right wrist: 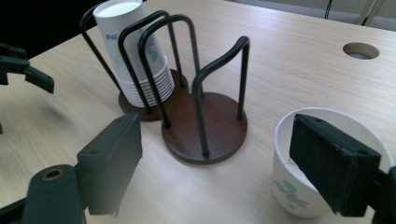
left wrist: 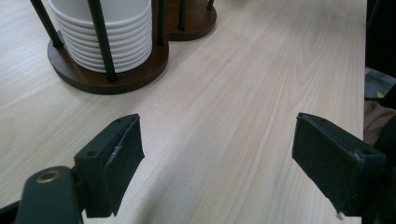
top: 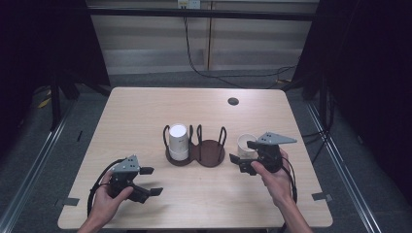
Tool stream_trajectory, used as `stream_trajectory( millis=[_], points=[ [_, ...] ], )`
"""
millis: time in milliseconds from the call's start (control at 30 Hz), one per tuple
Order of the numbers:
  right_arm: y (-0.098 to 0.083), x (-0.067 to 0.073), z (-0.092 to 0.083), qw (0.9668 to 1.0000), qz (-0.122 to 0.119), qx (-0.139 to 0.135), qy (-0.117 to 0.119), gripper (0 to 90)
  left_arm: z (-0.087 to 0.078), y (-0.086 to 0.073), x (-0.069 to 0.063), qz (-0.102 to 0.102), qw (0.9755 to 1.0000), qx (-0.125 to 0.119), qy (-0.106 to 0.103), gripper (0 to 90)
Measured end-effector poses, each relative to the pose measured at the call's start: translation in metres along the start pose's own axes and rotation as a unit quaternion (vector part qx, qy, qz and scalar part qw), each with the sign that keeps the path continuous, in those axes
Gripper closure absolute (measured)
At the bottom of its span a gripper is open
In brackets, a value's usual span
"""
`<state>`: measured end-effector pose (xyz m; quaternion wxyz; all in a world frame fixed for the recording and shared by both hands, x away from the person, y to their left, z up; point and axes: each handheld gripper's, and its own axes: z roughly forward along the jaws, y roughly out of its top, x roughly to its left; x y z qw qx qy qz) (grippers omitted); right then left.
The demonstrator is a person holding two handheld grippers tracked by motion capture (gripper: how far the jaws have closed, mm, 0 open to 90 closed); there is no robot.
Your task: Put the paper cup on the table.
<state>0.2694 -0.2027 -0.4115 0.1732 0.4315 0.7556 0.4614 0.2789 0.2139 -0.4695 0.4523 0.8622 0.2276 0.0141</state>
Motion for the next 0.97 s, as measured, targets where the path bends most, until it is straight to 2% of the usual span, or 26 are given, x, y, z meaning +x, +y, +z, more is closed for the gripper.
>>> stream_trajectory(
  millis=[133, 200, 500, 600, 733, 800, 867, 967],
  points=[
    [-0.006, 0.011, 0.001, 0.9999, -0.009, 0.007, 0.008, 16.6, 0.002, 0.001, -0.003, 0.006, 1.0000, 0.000, 0.002, 16.5],
    [-0.009, 0.015, 0.001, 0.9999, -0.011, 0.009, 0.010, 16.6, 0.003, 0.002, -0.005, 0.003, 1.0000, -0.008, -0.002, 16.4],
    [-0.030, 0.041, 0.006, 0.9991, -0.019, 0.012, 0.035, 16.7, 0.005, 0.003, -0.012, 0.007, 1.0000, -0.005, 0.004, 16.5],
    [-0.038, 0.045, 0.008, 0.9988, -0.017, 0.010, 0.045, 16.7, 0.005, 0.003, -0.013, 0.012, 0.9999, -0.003, 0.005, 16.5],
    [-0.046, 0.049, 0.010, 0.9990, -0.026, 0.014, 0.035, 16.7, 0.004, 0.004, -0.015, 0.014, 0.9997, -0.007, 0.021, 16.5],
    [-0.052, 0.049, 0.012, 0.9986, -0.007, 0.015, 0.051, 16.7, 0.004, 0.004, -0.014, 0.010, 0.9997, -0.011, 0.021, 16.5],
    [-0.056, 0.050, 0.016, 0.9987, -0.006, 0.019, 0.047, 16.7, 0.004, 0.004, -0.014, 0.010, 0.9996, -0.011, 0.023, 16.4],
    [-0.057, 0.051, 0.021, 0.9983, 0.003, 0.021, 0.054, 16.7, 0.005, 0.003, -0.015, 0.009, 0.9997, -0.015, 0.019, 16.4]
  ],
)
